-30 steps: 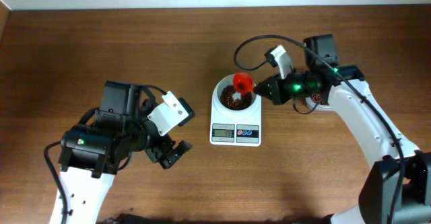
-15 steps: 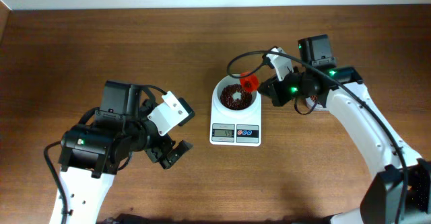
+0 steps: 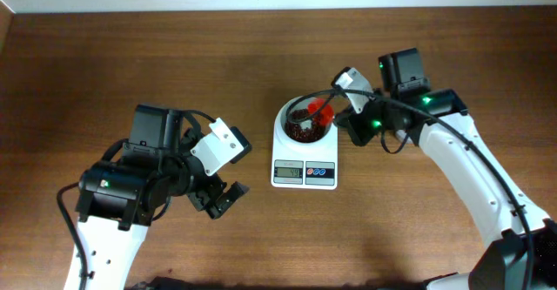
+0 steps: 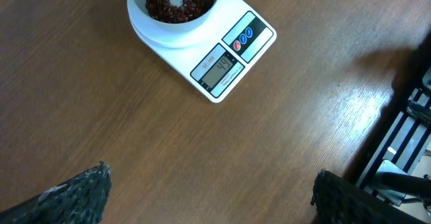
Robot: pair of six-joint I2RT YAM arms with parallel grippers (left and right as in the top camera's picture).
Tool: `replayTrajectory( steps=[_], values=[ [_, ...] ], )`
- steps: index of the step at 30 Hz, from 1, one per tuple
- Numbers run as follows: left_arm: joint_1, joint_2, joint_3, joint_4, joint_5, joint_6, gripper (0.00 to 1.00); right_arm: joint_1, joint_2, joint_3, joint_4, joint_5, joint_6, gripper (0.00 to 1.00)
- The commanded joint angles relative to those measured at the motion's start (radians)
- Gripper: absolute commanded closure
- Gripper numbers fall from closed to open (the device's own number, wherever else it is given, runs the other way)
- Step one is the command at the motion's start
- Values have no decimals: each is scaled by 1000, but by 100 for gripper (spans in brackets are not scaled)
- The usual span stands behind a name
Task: Scoop and weigh 50g on scale
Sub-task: 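Tilt the scoop slightly with the right gripper to top up the bowl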
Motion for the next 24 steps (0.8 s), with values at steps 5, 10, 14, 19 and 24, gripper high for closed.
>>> replayTrajectory(
  steps=[5,10,14,19,24],
  values=[
    [4,0,16,2,0,16,1,6,-39,18,10,23,50,96],
    [5,0,16,2,0,16,1,6,-39,18,10,22,143,96],
    [4,0,16,2,0,16,1,6,-39,18,10,1,147,96],
    [4,0,16,2,0,16,1,6,-39,18,10,-8,151,96],
    [5,0,16,2,0,16,1,6,-39,18,6,-8,151,96]
  ],
)
